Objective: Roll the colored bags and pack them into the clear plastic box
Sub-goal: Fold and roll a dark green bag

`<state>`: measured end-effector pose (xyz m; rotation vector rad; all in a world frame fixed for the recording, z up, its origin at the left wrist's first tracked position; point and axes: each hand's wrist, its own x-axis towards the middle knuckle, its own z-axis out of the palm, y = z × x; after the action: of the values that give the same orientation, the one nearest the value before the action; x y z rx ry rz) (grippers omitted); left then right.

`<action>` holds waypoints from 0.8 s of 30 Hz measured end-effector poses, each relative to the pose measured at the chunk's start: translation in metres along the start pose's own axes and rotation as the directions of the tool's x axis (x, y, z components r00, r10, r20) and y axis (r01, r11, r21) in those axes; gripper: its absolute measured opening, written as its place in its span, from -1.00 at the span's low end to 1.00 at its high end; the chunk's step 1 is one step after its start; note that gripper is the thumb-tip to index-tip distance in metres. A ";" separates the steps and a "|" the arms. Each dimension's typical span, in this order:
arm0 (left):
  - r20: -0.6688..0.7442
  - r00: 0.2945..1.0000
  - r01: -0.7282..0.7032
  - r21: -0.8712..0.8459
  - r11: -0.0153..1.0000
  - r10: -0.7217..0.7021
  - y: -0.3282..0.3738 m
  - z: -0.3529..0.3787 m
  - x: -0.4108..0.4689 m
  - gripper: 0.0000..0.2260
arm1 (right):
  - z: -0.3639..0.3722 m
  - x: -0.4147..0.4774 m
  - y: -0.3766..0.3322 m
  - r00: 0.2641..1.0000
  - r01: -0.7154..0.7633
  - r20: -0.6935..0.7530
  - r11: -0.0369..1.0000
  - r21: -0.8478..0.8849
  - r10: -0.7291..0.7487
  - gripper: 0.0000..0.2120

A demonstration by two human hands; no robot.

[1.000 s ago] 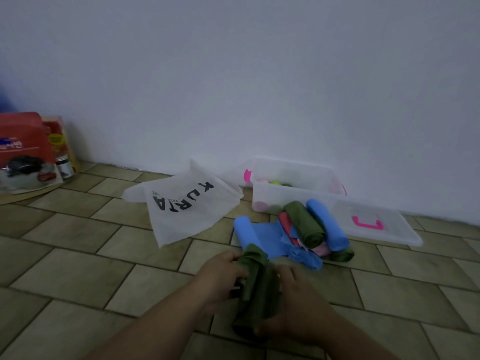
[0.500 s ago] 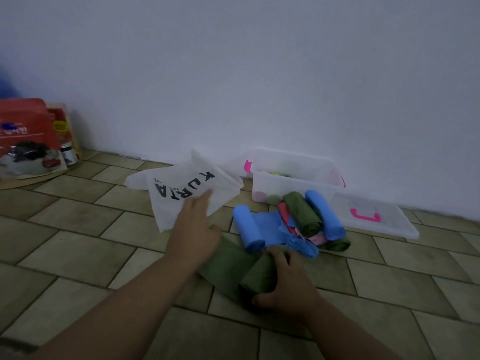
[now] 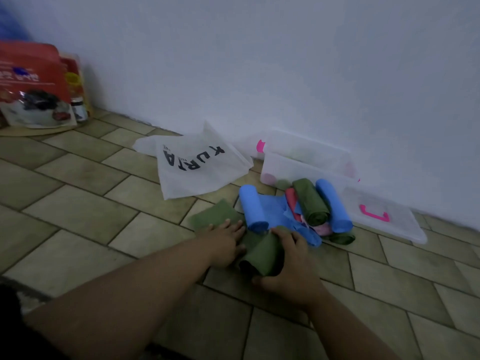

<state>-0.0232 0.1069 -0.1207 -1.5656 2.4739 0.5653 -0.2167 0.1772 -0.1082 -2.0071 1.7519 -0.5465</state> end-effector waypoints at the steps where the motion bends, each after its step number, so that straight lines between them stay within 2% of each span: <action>1: 0.000 1.000 0.000 0.002 1.000 0.000 0.000 0.000 0.002 -0.44 | 0.000 -0.004 0.003 1.000 0.020 -0.025 0.999 0.027 -0.020 0.01; 4: 0.006 1.000 0.025 0.006 1.000 -0.025 0.001 0.003 0.007 -0.35 | 0.003 -0.013 0.007 1.000 0.007 0.004 1.000 -0.002 -0.007 0.00; 7: 0.001 0.999 0.049 0.004 0.999 -0.049 0.003 0.009 0.010 -0.23 | 0.002 -0.013 0.005 0.992 -0.046 0.109 0.991 -0.128 0.060 0.07; 11: -0.013 0.998 0.058 0.003 0.998 -0.058 0.003 0.013 0.011 -0.19 | -0.016 -0.003 -0.009 0.987 -0.036 0.141 0.953 -0.301 0.082 0.18; 18: -0.002 0.997 0.081 -0.009 0.997 -0.081 0.009 0.010 0.009 -0.19 | -0.018 0.036 -0.048 0.896 -0.028 0.325 0.769 -0.639 0.302 0.30; 20: -0.003 0.997 0.080 -0.007 0.997 -0.080 0.008 0.010 0.008 -0.20 | -0.015 0.039 -0.048 0.903 -0.013 0.320 0.762 -0.647 0.287 0.26; 24: -0.015 0.998 0.061 -0.017 0.998 -0.061 0.003 0.010 0.009 -0.22 | -0.026 0.030 -0.033 0.926 0.022 0.348 0.903 -0.428 0.143 0.15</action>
<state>-0.0307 0.1046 -0.1320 -1.6520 2.4294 0.5682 -0.1994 0.1495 -0.0681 -2.1423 1.7876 0.2618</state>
